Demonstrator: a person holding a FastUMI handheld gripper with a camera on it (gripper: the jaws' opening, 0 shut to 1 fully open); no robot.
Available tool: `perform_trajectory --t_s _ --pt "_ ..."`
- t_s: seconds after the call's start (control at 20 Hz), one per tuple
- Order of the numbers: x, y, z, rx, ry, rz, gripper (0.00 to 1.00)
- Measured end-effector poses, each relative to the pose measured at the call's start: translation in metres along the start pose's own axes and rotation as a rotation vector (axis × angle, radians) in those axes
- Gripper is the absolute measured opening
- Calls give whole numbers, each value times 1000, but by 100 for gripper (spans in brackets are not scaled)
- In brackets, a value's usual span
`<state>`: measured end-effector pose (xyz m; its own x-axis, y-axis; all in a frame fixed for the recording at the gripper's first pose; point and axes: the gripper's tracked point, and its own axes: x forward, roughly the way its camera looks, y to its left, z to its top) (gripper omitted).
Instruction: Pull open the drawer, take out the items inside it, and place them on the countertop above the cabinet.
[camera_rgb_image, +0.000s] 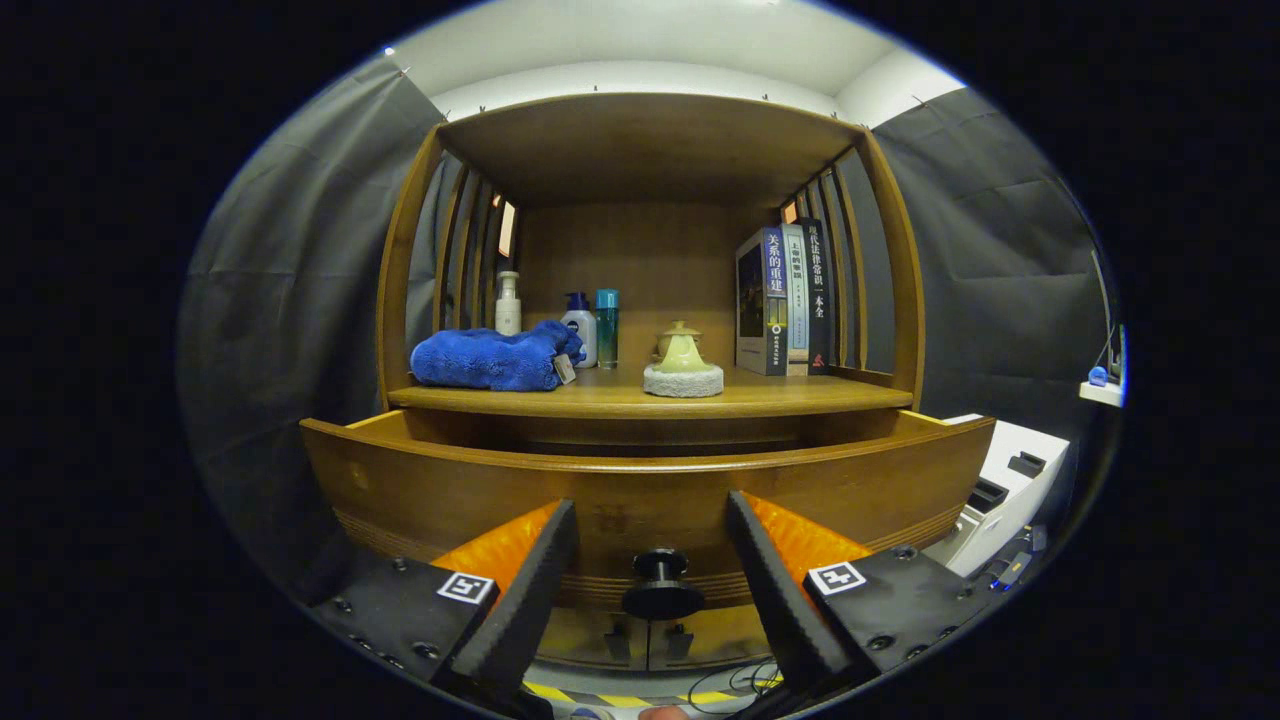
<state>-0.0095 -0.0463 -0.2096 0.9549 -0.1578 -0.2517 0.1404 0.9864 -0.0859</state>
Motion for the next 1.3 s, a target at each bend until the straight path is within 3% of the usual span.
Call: perform_trajectory --t_s 0.7,1.3 --pt "81 2 2 11 15 -11 98" --pt "95 -3 8 30 2 -34 98"
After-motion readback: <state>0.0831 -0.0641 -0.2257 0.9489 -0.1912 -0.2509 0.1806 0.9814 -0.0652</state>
